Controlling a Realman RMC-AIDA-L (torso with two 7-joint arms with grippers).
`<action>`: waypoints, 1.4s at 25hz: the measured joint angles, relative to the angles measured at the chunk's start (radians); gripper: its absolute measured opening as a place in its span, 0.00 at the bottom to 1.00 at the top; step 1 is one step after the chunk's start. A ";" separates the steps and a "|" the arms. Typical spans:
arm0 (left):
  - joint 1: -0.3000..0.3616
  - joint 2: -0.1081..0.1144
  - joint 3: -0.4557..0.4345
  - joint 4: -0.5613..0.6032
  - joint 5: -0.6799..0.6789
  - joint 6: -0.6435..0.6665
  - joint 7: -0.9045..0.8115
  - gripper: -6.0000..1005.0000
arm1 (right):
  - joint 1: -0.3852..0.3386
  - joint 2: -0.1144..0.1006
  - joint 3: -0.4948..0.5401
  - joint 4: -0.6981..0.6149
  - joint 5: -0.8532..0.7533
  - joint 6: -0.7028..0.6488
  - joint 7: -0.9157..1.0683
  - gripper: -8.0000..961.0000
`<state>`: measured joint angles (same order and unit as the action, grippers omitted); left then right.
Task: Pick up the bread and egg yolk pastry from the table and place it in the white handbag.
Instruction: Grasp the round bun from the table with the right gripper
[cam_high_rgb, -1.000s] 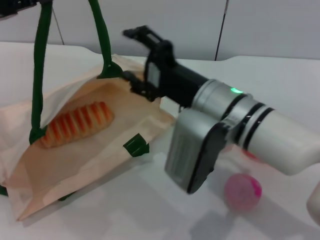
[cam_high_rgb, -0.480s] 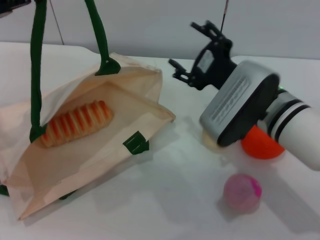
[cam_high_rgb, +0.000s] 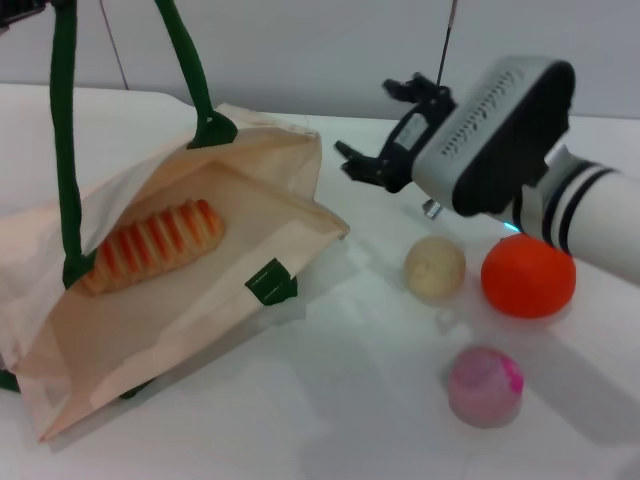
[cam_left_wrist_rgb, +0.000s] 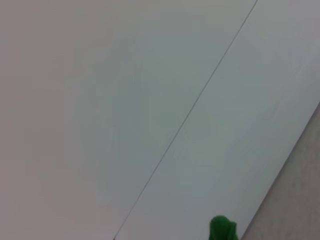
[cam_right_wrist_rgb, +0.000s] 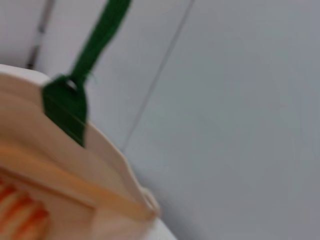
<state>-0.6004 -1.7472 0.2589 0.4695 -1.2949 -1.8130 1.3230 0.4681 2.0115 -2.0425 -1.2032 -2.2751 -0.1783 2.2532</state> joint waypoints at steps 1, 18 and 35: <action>0.001 0.000 0.000 0.000 0.000 0.000 0.000 0.14 | 0.004 0.000 0.017 -0.022 0.003 -0.045 -0.004 0.92; -0.024 -0.007 0.009 -0.003 0.006 -0.001 -0.007 0.15 | 0.180 0.011 0.418 0.084 -0.008 -0.820 -0.105 0.92; -0.035 -0.011 0.013 -0.017 0.012 0.000 -0.001 0.16 | 0.337 0.010 0.458 0.401 -0.045 -0.830 -0.073 0.91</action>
<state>-0.6353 -1.7579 0.2715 0.4524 -1.2826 -1.8131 1.3224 0.8051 2.0218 -1.5848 -0.8019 -2.3204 -1.0079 2.1801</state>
